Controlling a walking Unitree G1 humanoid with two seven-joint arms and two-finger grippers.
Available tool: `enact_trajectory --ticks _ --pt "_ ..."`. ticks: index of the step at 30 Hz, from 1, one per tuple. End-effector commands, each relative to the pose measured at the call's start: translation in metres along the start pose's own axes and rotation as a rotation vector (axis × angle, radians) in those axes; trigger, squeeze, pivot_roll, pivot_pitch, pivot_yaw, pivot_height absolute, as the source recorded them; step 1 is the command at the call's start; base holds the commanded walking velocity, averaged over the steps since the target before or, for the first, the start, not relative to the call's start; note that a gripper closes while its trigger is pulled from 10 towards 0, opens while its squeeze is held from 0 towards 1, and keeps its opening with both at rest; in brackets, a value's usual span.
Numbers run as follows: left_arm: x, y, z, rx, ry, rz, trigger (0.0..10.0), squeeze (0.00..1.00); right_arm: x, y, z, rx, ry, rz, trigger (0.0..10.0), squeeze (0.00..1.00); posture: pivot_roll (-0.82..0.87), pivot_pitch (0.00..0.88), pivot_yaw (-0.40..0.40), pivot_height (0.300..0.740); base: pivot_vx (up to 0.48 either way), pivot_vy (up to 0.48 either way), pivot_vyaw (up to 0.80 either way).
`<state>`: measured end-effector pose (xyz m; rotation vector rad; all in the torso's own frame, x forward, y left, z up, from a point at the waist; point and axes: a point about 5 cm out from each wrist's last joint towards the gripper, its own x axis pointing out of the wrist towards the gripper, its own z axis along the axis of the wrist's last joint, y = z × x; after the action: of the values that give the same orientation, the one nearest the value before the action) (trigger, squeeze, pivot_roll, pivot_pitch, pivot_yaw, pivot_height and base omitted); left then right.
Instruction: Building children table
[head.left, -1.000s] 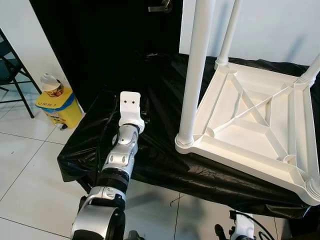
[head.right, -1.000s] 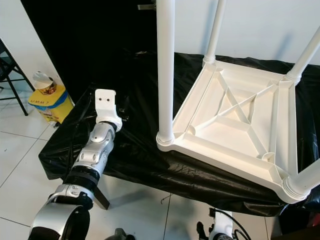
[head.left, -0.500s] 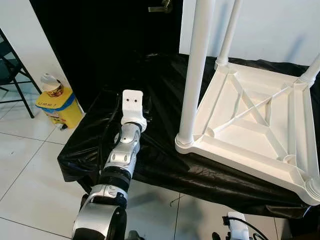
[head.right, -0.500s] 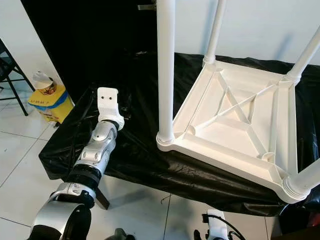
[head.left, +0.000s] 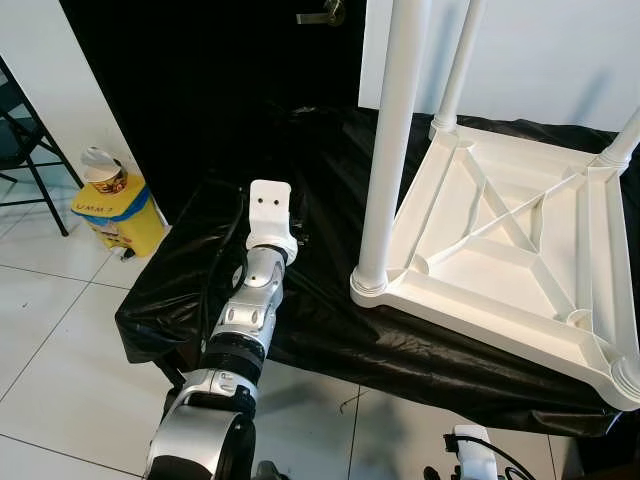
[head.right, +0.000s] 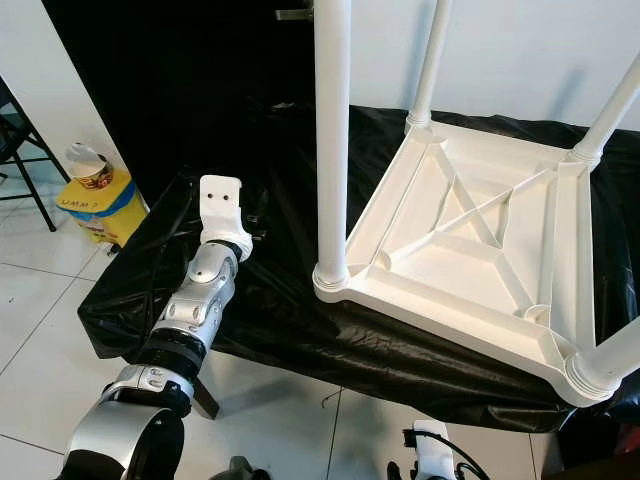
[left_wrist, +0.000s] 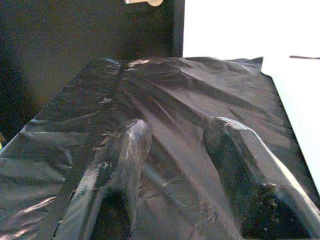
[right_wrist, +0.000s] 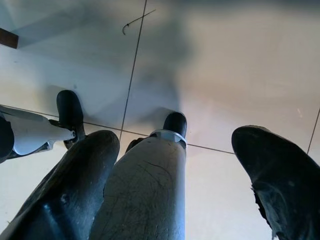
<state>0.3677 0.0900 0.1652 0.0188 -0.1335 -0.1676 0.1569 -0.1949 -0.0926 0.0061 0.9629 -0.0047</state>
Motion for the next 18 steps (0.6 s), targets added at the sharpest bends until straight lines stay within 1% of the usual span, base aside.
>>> enact_trajectory --ticks 1,6,10,12,14,18 --pt "-0.002 -0.002 -0.005 0.009 0.012 -0.014 10.0 0.0 -0.002 0.001 -0.01 -0.002 0.039 -0.002 10.0 0.19 0.03 0.0 -0.007 0.74 0.0 0.0 0.0" --pt "-0.005 -0.003 -0.009 0.009 0.016 -0.019 10.0 0.0 -0.002 -0.001 -0.011 -0.003 0.044 -0.01 10.0 0.19 0.02 0.0 -0.005 0.74 0.0 0.0 0.0" --pt "-0.01 -0.005 -0.017 -0.001 0.027 -0.021 10.0 0.0 -0.003 -0.002 -0.013 0.005 0.05 -0.02 10.0 0.24 0.02 0.0 -0.006 0.74 0.0 0.0 0.0" --pt "-0.01 -0.005 -0.017 -0.001 0.027 -0.021 10.0 0.0 -0.003 -0.002 -0.013 0.005 0.05 -0.02 10.0 0.24 0.02 0.0 -0.006 0.74 0.0 0.0 0.0" --pt "-0.014 -0.005 -0.027 0.002 0.055 -0.017 10.0 0.0 -0.003 -0.002 -0.014 0.005 0.054 -0.023 10.0 0.25 0.02 0.0 -0.006 0.74 0.0 0.0 0.0" --pt "-0.015 -0.005 -0.03 0.004 0.064 -0.016 10.0 0.0 -0.003 -0.002 -0.015 0.004 0.055 -0.023 10.0 0.25 0.02 0.0 -0.006 0.74 0.0 0.0 0.0"
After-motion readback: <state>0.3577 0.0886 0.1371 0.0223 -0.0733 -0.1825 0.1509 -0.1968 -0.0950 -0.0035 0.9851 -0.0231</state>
